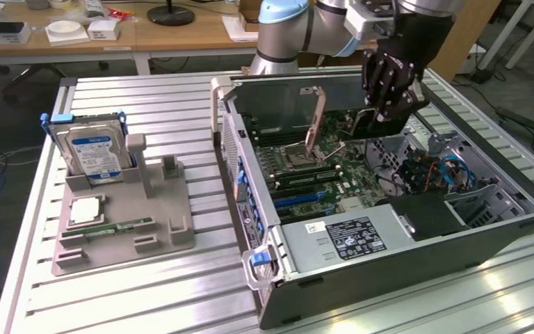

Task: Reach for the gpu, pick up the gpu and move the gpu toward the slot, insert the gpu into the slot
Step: 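Insert the gpu into the slot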

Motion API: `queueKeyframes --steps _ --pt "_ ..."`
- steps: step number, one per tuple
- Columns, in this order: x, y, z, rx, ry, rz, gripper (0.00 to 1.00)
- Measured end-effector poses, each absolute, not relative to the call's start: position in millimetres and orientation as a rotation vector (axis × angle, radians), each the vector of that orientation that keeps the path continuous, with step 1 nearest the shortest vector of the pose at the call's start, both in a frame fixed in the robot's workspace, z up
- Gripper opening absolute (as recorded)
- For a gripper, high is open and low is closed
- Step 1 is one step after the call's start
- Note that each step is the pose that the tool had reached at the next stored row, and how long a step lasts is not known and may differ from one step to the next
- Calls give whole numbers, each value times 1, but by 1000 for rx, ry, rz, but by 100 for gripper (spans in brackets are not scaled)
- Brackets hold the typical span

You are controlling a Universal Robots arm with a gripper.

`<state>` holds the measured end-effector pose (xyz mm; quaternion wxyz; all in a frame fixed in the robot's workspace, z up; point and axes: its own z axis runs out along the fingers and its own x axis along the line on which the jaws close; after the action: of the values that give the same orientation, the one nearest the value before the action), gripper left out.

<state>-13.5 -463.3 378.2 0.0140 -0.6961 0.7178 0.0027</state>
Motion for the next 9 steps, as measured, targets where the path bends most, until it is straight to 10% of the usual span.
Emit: queueKeyframes --steps 9 --pt "-15 -463 362 -2168 2236 9 27"
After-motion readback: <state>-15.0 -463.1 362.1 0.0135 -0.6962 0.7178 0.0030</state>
